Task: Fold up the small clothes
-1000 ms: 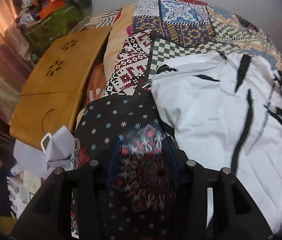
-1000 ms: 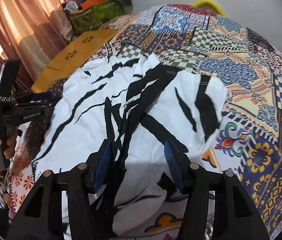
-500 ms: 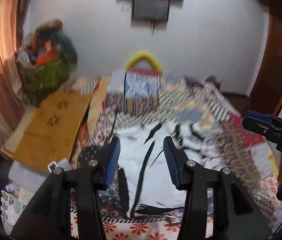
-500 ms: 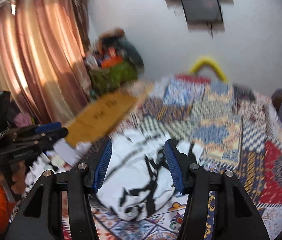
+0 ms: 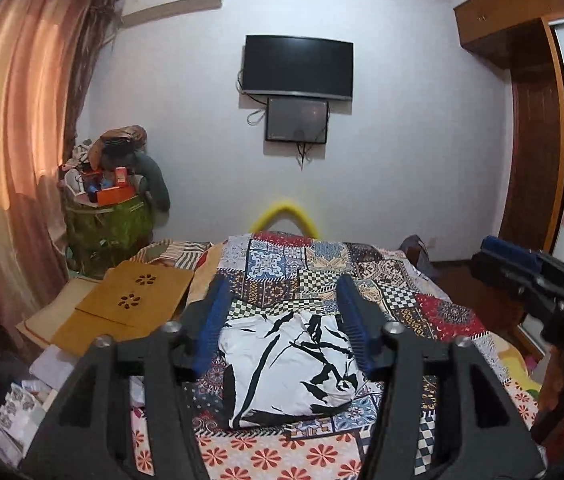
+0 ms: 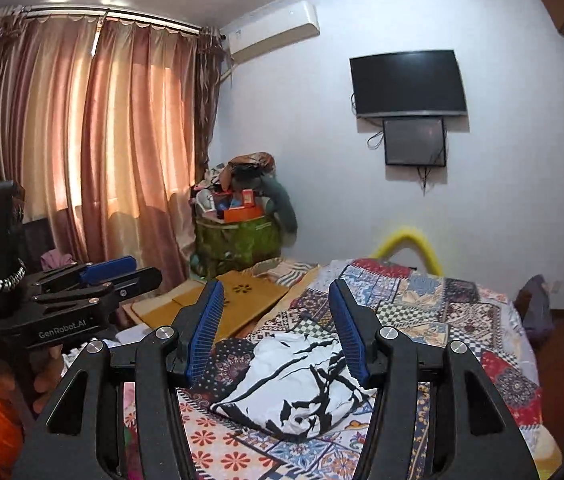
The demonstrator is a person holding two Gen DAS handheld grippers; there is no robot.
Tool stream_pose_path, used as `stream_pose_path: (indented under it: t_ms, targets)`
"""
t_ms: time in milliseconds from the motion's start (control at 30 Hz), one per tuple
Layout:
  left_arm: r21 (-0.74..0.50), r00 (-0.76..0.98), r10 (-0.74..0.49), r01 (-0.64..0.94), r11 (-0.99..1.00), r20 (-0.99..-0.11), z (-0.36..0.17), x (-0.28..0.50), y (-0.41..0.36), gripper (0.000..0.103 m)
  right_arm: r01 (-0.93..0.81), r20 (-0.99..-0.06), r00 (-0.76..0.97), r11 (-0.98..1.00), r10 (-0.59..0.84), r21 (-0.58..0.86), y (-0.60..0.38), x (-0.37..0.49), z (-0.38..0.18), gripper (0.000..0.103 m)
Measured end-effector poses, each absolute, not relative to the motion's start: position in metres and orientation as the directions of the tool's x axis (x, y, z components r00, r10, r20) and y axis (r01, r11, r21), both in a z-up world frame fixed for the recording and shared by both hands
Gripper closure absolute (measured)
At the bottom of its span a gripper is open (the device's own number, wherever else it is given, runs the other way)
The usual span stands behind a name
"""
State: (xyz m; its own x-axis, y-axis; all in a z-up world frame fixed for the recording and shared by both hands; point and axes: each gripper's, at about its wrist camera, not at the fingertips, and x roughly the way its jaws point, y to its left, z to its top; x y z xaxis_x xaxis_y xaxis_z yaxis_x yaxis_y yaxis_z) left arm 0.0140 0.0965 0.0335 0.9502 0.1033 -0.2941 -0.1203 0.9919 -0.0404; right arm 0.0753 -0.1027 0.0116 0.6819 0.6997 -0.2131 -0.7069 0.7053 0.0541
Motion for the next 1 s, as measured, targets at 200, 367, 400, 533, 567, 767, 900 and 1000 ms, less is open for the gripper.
stream_pose_path:
  t_ms: [200,367,400,533,567,767,900,1000]
  targets:
    - [-0.014,0.955,0.145,-0.154,0.988,-0.26,0.028,-0.005,0.088,0.008,-0.661,-0.232,0.716,0.746,0.659,0.079,-0.106,0.069,-0.003,0.019]
    - [0.01,0.955,0.159,-0.161,0.987,-0.249,0.024,-0.01,0.081,0.0,-0.629,-0.244,0.735,0.771,0.632,0.102,-0.112,0.068,-0.005,0.0]
    - [0.005,0.955,0.157,-0.161,0.987,-0.253,0.023,-0.011,0.081,0.0,-0.626,-0.24,0.74,0.774,0.629,0.1,-0.113,0.066,-0.005,0.0]
    - [-0.022,0.951,0.152,-0.164,0.986,-0.27,0.018,-0.012,0.082,0.0,-0.62,-0.239,0.745,0.779,0.623,0.095,-0.115,0.062,-0.006,0.0]
    - [-0.028,0.95,0.149,-0.163,0.986,-0.274,0.017,-0.01,0.084,0.0,-0.621,-0.239,0.744,0.778,0.624,0.096,-0.115,0.062,-0.006,0.0]
    - [-0.043,0.947,0.146,-0.165,0.985,-0.284,0.014,-0.008,0.088,0.0,-0.622,-0.243,0.743,0.777,0.624,0.095,-0.116,0.062,-0.006,0.0]
    - [-0.044,0.948,0.146,-0.165,0.985,-0.281,0.013,-0.009,0.088,0.0,-0.621,-0.244,0.742,0.778,0.624,0.098,-0.115,0.063,-0.007,0.0]
    - [-0.046,0.949,0.143,-0.162,0.986,-0.281,0.013,-0.009,0.088,0.0,-0.62,-0.249,0.743,0.779,0.621,0.096,-0.114,0.063,-0.008,0.0]
